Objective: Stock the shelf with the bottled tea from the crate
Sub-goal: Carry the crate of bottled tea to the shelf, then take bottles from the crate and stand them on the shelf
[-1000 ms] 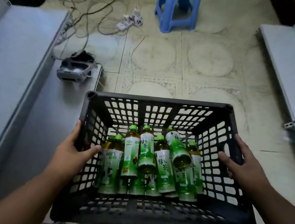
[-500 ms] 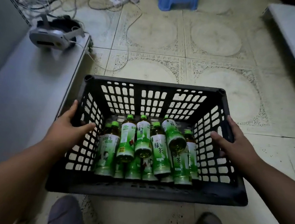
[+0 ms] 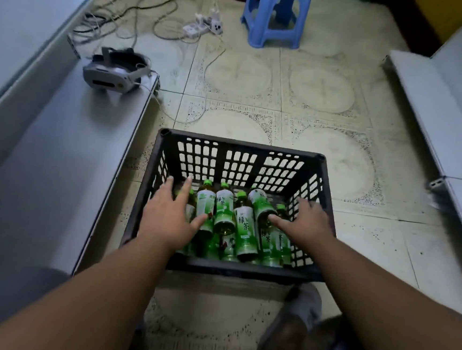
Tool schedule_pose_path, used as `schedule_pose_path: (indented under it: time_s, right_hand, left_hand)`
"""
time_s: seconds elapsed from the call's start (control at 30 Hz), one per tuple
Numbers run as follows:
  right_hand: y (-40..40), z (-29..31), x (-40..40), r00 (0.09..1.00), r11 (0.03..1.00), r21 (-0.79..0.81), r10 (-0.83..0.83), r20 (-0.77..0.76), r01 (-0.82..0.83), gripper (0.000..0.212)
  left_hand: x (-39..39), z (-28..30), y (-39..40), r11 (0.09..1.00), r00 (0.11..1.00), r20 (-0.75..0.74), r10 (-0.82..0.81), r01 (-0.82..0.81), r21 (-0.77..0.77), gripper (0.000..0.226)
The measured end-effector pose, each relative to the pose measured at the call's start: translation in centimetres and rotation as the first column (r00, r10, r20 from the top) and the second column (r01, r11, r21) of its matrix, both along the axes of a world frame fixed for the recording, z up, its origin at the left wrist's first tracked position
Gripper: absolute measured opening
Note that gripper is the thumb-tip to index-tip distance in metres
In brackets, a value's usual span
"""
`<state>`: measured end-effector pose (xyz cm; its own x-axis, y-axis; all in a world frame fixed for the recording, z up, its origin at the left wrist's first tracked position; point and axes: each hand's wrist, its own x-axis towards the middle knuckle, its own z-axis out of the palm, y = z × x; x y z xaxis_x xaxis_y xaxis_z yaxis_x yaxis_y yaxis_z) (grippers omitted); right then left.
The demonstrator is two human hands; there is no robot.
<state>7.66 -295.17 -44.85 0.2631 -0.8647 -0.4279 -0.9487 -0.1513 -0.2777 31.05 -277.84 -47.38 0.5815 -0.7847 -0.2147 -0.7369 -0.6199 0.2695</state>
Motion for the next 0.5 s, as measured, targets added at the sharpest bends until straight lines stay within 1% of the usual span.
schedule_pose_path:
  time_s: [0.03,0.1,0.17,0.33,0.43,0.5]
  right_hand:
    - [0.4,-0.1,1.3,0.998,1.0,-0.015,0.024,0.06,-0.023,0.099]
    - [0.9,-1.2,3.3,0.987,0.999,0.036,0.008,0.16,-0.014,0.094]
    - [0.8,-3.1,4.2,0.983,0.996,0.091,-0.038,0.18,0.022,0.092]
    - [-4.2,-7.1,5.3,0.986,0.992,0.084,-0.103,0.129,0.093,0.087]
    - [-8.0,-9.8,6.8,0.995,0.991,0.104,-0.089,0.049,0.084,0.089]
    - [-10.1,-11.6,8.6,0.998,0.984,0.163,-0.066,-0.009,0.067,0.088]
  left_hand:
    - [-0.8,-0.3,-0.2,0.999,0.999,0.022,-0.046,0.046,-0.001,0.095]
    - [-2.1,-1.5,-0.5,0.996,0.995,0.049,-0.091,0.09,0.023,0.098]
    - [-3.4,-2.9,-0.7,0.994,0.993,0.068,-0.095,0.091,0.059,0.102]
    - [-6.8,-5.8,-1.9,0.984,0.992,0.058,-0.109,0.099,0.146,0.104]
    - [-6.9,-6.5,-2.0,0.99,0.992,0.071,-0.105,0.097,0.102,0.104]
    - [-6.7,-6.5,-2.0,0.991,0.991,0.083,-0.107,0.1,0.089,0.102]
